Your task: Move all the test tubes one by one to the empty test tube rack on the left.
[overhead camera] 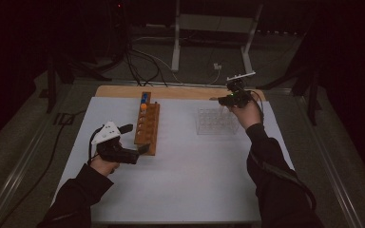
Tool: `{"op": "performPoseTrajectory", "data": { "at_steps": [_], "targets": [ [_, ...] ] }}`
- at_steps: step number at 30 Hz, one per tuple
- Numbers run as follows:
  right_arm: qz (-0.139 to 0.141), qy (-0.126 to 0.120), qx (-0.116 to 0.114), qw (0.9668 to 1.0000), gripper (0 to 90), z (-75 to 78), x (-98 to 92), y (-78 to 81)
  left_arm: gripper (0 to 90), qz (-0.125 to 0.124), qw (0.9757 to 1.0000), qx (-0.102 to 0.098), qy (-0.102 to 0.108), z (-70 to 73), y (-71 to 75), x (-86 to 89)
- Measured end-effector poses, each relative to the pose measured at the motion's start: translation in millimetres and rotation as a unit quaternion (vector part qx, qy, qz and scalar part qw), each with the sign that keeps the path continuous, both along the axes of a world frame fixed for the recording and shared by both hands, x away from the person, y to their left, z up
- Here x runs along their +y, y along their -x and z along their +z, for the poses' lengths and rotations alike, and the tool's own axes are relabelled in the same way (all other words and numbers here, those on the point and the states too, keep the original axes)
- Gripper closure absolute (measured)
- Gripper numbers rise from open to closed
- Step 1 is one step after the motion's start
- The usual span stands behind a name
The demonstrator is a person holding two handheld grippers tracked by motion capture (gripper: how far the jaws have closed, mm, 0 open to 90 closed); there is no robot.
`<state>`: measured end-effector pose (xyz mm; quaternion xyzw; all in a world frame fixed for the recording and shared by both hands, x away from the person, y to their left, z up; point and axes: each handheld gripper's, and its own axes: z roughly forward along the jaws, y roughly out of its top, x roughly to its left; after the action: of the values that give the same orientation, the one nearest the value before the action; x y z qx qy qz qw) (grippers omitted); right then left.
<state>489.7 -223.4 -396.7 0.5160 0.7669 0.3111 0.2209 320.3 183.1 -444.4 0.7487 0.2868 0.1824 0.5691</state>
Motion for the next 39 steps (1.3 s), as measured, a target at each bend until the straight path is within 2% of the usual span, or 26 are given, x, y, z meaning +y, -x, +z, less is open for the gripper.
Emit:
{"op": "performPoseTrajectory", "data": {
  "at_steps": [2,8,12,16,19,27,36,39],
  "targets": [
    [0.001,-0.008,0.008,0.9999,58.4,0.2,-0.5,-2.9,2.0,0.002,1.0,-0.001,-0.002,-0.3,-0.5,0.5],
    [0.002,0.008,0.03,0.9995,63.2,-3.0,4.1,-7.9,2.0,0.001,1.0,0.001,-0.002,-0.7,-1.0,0.9],
    [-0.001,0.007,0.047,0.9989,66.3,-5.3,5.7,-11.2,2.0,0.002,1.0,0.007,0.003,-2.1,-2.0,1.2],
    [-0.003,0.011,0.052,0.9986,69.1,-4.5,5.9,-13.2,2.0,0.004,1.0,0.007,0.0,-2.8,-2.7,1.6],
    [-0.004,0.022,0.048,0.9986,69.4,-1.6,6.9,-12.5,2.0,0.003,1.0,0.007,-0.001,-2.7,-2.7,1.4],
    [0.002,0.036,0.014,0.9993,69.5,13.9,11.4,-4.1,2.0,-0.001,1.0,0.008,-0.006,-1.2,-1.6,-0.3],
    [0.014,0.031,-0.025,0.9991,69.5,33.7,9.4,12.7,2.0,-0.006,1.0,0.003,-0.003,4.1,1.3,-2.4],
    [0.017,0.029,-0.037,0.9987,69.5,39.6,8.9,20.3,2.0,-0.011,0.9999,0.009,-0.004,6.3,2.2,-4.1]
  ]
}}
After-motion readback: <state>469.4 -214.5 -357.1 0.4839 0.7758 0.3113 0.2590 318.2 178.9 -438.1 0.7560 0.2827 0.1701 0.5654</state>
